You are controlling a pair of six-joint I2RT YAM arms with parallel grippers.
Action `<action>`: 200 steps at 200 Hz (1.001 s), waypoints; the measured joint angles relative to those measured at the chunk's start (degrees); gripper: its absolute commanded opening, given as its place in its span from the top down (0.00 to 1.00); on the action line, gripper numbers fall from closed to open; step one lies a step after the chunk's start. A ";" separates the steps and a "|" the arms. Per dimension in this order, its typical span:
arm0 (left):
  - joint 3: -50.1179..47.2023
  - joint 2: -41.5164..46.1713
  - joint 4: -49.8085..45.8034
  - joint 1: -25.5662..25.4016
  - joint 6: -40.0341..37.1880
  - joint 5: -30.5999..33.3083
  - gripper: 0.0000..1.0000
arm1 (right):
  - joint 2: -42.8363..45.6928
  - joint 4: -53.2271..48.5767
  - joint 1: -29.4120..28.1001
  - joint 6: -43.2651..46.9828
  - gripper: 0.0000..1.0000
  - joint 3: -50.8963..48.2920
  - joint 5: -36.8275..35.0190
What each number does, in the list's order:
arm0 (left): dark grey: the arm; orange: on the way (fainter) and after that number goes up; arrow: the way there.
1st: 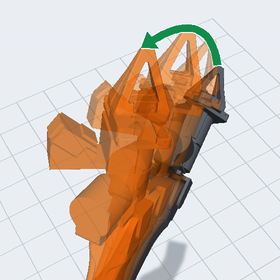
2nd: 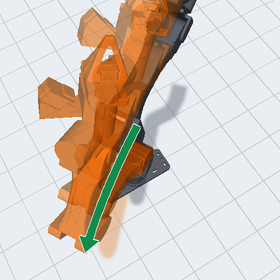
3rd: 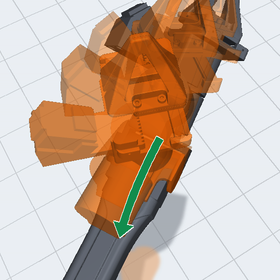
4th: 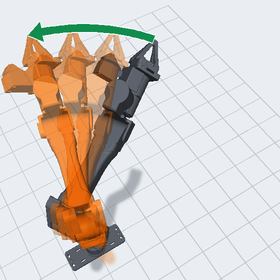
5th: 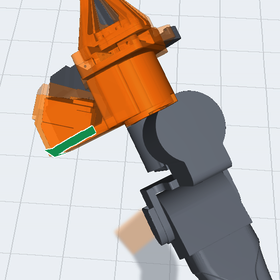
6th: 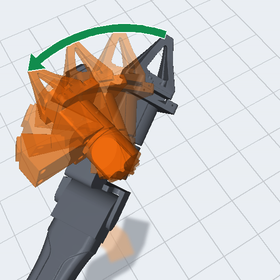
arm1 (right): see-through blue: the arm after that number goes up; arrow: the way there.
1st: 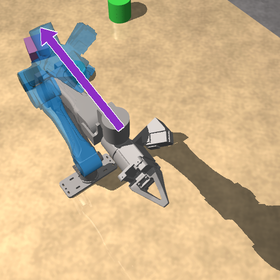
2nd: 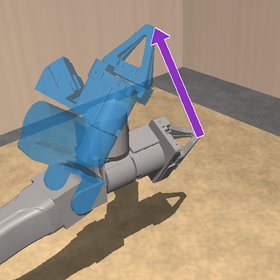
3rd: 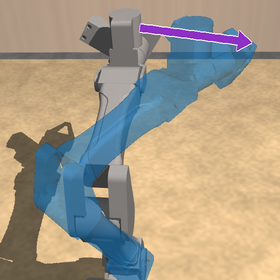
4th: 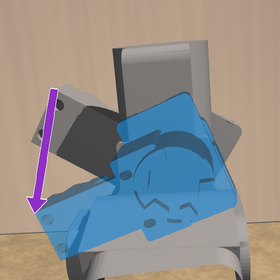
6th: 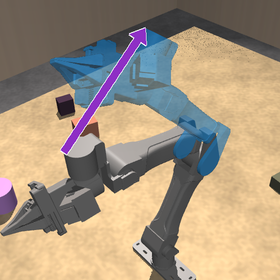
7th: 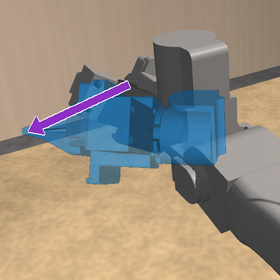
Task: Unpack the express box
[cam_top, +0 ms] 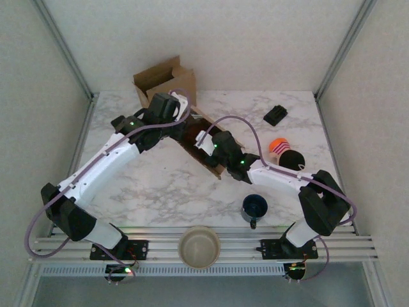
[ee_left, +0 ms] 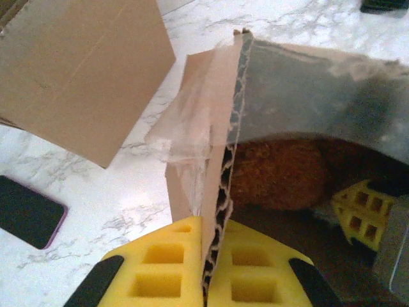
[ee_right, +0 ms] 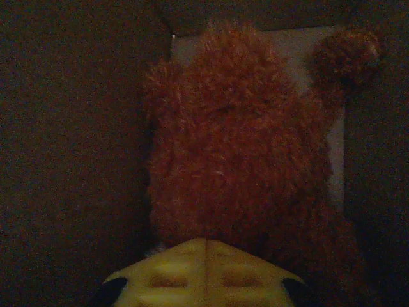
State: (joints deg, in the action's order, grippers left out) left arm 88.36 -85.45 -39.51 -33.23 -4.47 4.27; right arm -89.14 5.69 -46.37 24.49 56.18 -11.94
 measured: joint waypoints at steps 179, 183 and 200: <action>0.00 0.00 -0.26 0.70 0.22 -5.14 1.00 | -14.56 -20.83 -1.29 -7.63 0.28 22.75 -10.08; 0.00 0.00 -0.31 0.72 0.22 -4.98 1.00 | -15.13 -21.11 -1.31 -7.82 0.28 23.23 -10.49; 0.00 -0.09 -0.74 0.92 0.22 -4.46 1.00 | -17.90 -22.51 -1.29 -8.55 0.28 25.79 -12.17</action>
State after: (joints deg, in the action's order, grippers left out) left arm 88.36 -85.54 -40.25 -32.32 -4.25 -0.19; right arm -107.04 -16.82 -47.66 15.94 81.97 -24.12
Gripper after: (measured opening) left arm 0.038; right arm 0.716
